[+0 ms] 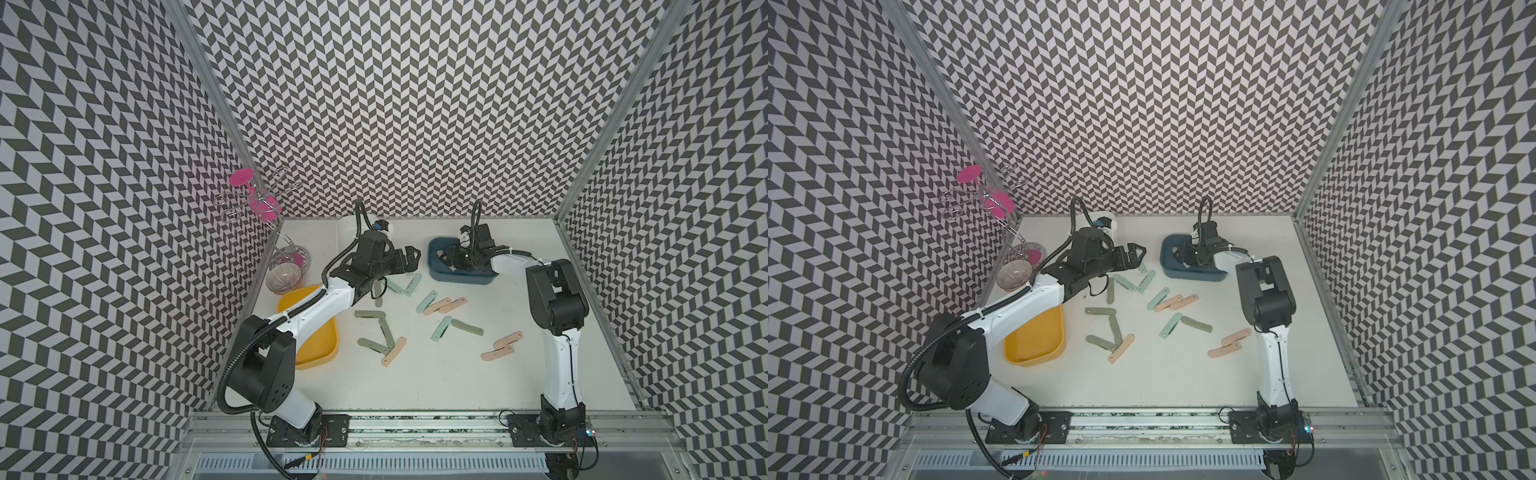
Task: Place the fruit knives into the storage box by color
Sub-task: Place the fruit knife in the storage box.
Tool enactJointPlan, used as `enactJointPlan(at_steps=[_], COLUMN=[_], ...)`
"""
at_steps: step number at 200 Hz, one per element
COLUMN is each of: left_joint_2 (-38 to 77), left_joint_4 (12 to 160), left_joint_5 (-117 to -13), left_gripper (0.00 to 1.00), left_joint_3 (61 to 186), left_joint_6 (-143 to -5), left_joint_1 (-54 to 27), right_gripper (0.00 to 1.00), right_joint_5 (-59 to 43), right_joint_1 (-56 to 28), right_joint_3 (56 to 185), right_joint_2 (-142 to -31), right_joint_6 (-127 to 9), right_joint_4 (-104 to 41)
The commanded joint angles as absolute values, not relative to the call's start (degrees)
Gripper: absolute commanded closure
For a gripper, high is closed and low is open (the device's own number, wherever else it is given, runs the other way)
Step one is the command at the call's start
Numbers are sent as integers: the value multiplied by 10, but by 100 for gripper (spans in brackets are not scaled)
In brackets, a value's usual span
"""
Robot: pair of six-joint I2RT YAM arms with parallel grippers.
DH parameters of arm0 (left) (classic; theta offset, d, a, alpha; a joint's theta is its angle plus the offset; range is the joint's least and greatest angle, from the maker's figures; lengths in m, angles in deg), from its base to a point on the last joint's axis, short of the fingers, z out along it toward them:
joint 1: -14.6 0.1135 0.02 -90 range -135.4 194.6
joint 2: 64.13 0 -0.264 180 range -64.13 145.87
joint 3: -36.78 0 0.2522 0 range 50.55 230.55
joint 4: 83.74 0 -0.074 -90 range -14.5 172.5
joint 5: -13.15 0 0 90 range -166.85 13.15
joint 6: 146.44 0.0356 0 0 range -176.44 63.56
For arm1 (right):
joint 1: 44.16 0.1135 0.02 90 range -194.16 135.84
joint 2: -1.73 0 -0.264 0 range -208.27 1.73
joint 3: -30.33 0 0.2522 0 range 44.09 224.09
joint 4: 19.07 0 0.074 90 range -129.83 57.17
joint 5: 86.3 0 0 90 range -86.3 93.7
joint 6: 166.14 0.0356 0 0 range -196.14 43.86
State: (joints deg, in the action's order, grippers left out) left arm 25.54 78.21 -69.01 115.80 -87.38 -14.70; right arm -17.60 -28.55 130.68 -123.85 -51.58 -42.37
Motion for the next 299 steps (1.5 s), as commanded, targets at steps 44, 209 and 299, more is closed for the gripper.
enactJointPlan(at_steps=[44,209,299], left_joint_2=[257,249,234], left_joint_4=[782,774,775], left_joint_5=[-689,-695,-698], left_gripper=[0,0,0], left_joint_3=[1181,1182,1170], left_joint_6=[-866,-859,-861], left_joint_1=[-153,-152,-152], right_gripper=[42,42,40], right_joint_5=[-215,-254,-209], right_joint_1=[-272,-272,-294], right_joint_3=[1289,1292,1338], right_joint_2=[-1249,-1249,-1245], right_joint_6=[-477,-444,-463], right_joint_4=[-423,-395,-424])
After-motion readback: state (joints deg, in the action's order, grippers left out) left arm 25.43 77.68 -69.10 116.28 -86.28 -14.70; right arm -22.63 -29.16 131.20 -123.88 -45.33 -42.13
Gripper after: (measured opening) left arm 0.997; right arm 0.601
